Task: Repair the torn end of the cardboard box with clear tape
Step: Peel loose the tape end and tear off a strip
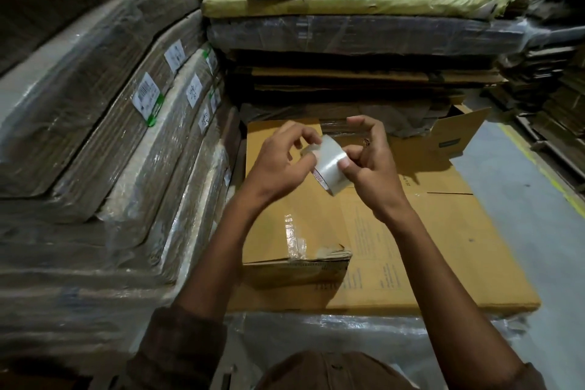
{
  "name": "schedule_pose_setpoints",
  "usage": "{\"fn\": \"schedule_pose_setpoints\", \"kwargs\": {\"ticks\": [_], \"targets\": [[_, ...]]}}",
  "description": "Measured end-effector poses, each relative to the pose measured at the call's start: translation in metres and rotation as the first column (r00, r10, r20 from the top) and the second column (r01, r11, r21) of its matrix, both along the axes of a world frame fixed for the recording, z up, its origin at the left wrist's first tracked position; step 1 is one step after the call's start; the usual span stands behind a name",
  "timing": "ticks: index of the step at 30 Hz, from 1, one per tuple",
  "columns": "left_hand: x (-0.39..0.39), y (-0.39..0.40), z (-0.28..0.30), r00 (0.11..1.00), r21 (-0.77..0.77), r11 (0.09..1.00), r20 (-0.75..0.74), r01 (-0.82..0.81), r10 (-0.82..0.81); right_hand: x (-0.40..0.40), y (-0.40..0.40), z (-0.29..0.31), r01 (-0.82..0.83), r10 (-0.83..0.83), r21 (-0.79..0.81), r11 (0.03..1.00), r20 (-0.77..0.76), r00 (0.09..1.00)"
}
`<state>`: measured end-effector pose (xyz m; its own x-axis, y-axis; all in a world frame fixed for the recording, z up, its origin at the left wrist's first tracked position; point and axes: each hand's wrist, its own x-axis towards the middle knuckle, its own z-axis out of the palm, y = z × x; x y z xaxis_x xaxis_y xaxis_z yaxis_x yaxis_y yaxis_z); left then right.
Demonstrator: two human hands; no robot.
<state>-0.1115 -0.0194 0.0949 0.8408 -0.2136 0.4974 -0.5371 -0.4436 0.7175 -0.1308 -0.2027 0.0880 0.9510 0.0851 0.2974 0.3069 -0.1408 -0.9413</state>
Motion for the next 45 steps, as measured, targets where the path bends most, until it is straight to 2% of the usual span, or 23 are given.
{"fn": "schedule_pose_setpoints", "kwargs": {"ticks": [3,6,8,11,16,20,25,29,34,38,42,45], "targets": [[0.005,0.013,0.01,0.981,-0.049,0.995,-0.169,0.09,-0.098,-0.001,-0.004,0.004,-0.102,0.102,0.003,0.995,0.023,0.995],[0.012,0.022,0.013,0.939,-0.129,0.968,-0.246,0.214,-0.241,0.001,-0.007,0.01,-0.16,0.158,0.017,0.987,0.055,0.986],[0.014,0.023,0.013,0.881,-0.176,0.932,-0.31,0.317,-0.358,0.003,-0.008,0.015,-0.202,0.197,0.052,0.978,0.086,0.977],[0.012,0.02,0.011,0.782,-0.34,0.844,-0.341,0.415,-0.521,0.006,-0.008,0.018,-0.234,0.218,0.171,0.957,0.106,0.97],[0.012,0.015,-0.001,0.68,-0.517,0.739,-0.353,0.432,-0.643,0.012,-0.011,0.005,-0.201,0.204,0.414,0.888,0.037,0.978],[0.01,0.009,-0.007,0.656,-0.551,0.725,-0.371,0.414,-0.657,0.016,-0.013,-0.007,-0.116,0.168,0.548,0.829,-0.046,0.985],[0.004,-0.002,-0.011,0.655,-0.651,0.676,-0.349,0.346,-0.67,0.014,-0.014,-0.006,-0.113,0.184,0.646,0.755,-0.043,0.982],[0.007,-0.008,-0.013,0.685,-0.731,0.625,-0.307,0.276,-0.661,0.013,-0.009,-0.012,-0.05,0.165,0.595,0.802,-0.141,0.976],[0.009,-0.011,-0.011,0.739,-0.549,0.797,-0.423,0.251,-0.524,0.015,-0.005,-0.011,0.012,0.051,0.43,0.903,-0.136,0.989],[0.013,-0.007,-0.004,0.775,-0.377,0.886,-0.461,0.269,-0.432,0.02,-0.007,-0.008,0.008,0.003,0.279,0.96,-0.039,0.999],[0.013,-0.011,0.003,0.788,-0.303,0.911,-0.47,0.279,-0.397,0.026,-0.003,-0.005,0.004,-0.005,0.017,1.0,0.056,0.998],[0.014,-0.013,0.004,0.781,-0.391,0.879,-0.443,0.274,-0.44,0.03,0.002,-0.004,0.025,-0.024,-0.01,1.0,0.056,0.998]]}}
